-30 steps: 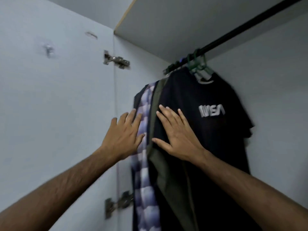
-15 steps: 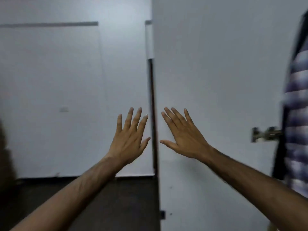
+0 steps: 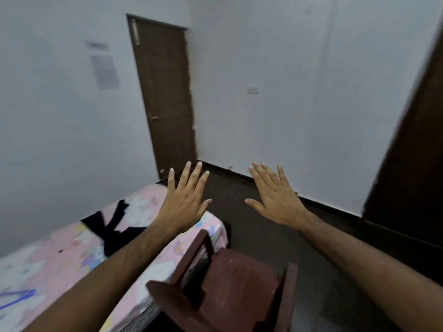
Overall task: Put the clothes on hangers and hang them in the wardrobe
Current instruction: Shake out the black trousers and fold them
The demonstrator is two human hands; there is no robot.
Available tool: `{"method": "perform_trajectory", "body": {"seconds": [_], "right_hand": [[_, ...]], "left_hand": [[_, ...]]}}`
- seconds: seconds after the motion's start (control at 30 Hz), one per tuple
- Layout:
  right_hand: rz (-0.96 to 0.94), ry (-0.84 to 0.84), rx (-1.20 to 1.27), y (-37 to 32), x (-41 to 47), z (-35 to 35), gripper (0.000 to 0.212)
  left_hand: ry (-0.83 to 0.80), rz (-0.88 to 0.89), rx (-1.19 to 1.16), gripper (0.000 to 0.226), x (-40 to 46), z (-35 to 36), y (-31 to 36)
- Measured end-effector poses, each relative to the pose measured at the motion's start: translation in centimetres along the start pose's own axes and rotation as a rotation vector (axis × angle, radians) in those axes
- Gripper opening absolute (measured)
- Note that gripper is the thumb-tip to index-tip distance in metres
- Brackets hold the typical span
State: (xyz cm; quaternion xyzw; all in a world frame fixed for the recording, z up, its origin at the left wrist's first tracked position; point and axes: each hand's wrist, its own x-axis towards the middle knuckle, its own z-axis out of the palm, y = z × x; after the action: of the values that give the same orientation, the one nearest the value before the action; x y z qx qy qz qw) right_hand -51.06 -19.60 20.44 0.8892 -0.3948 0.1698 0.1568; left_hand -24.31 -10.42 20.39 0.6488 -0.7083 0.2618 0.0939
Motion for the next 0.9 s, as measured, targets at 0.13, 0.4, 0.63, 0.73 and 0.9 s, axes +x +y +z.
{"method": "perform_trajectory", "body": {"seconds": [0.13, 0.4, 0.63, 0.73, 0.9], "right_hand": [[-0.096, -0.092, 0.089, -8.7, 5.1, 6.0, 0.091], [-0.264, -0.248, 0.187, -22.7, 13.0, 17.0, 0.087], [-0.278, -0.41, 0.29, -30.0, 20.0, 24.4, 0.072], [-0.225, -0.52, 0.348, -32.1, 22.7, 26.8, 0.069], [-0.118, -0.615, 0.392, -34.8, 26.1, 31.3, 0.063]], "left_hand": [[-0.144, -0.125, 0.058, 0.073, -7.0, 3.7, -9.0], [-0.364, -0.3, 0.124, 0.073, -16.0, 8.6, -22.0], [-0.501, -0.328, 0.177, 0.069, -18.3, 13.7, -31.8], [-0.542, -0.336, 0.163, 0.065, -18.0, 16.1, -35.5], [-0.542, -0.312, 0.107, 0.058, -18.0, 21.6, -41.1]]}}
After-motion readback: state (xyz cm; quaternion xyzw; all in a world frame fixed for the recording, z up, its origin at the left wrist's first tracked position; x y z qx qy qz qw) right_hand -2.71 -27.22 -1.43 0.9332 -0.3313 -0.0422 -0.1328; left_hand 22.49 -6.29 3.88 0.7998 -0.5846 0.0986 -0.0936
